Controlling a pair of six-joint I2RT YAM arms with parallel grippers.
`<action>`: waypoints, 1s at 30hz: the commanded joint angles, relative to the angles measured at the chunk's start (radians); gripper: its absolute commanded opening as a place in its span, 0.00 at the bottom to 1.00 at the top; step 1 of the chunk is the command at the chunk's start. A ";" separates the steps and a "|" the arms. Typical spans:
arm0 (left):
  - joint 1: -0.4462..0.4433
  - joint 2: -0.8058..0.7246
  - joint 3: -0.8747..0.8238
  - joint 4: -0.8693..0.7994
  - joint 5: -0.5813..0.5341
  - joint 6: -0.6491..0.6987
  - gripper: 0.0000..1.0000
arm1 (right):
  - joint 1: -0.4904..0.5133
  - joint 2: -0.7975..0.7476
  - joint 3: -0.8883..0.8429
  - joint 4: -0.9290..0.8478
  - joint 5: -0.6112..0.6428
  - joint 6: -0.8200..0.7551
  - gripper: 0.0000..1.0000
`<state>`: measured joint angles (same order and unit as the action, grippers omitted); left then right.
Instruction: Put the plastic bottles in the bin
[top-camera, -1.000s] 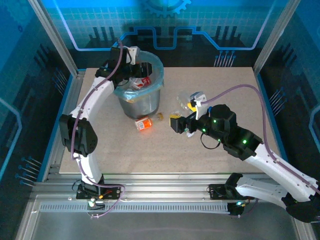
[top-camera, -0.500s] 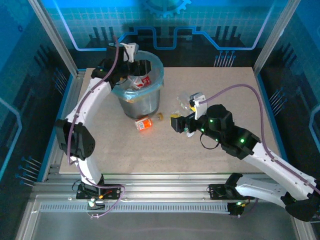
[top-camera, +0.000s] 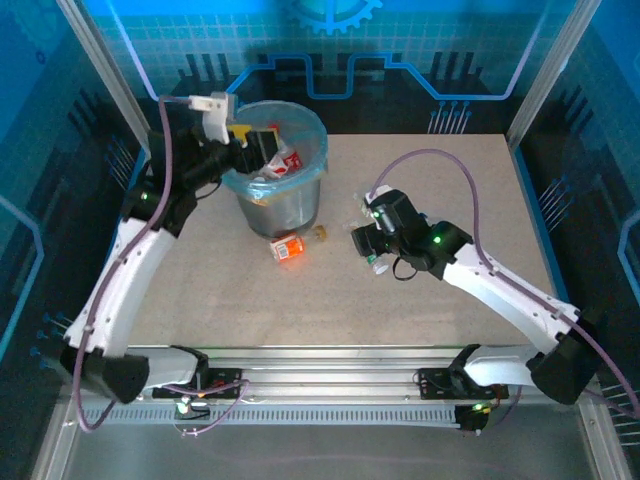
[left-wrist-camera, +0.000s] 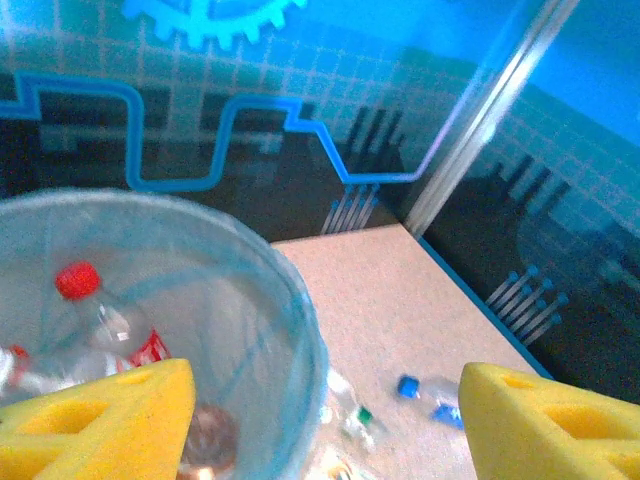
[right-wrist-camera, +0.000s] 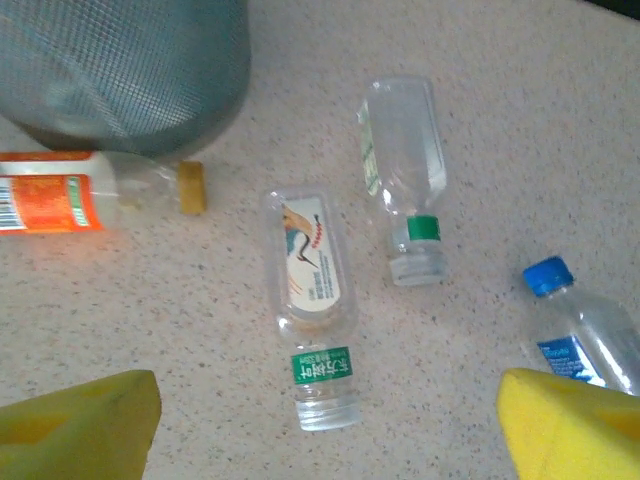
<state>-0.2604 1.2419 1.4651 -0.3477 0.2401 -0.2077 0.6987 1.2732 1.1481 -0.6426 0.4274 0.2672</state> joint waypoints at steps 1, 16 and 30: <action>-0.050 -0.077 -0.123 -0.017 -0.019 0.035 0.71 | -0.048 0.041 -0.024 0.008 -0.047 0.002 0.84; -0.196 -0.236 -0.510 -0.023 -0.012 -0.005 0.71 | -0.130 0.363 -0.035 0.167 -0.138 0.010 0.85; -0.198 -0.302 -0.621 -0.013 -0.062 -0.041 0.71 | -0.137 0.609 0.036 0.204 -0.219 -0.022 0.81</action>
<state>-0.4503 0.9623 0.8661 -0.3756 0.2054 -0.2340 0.5735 1.8496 1.1439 -0.4515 0.2398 0.2581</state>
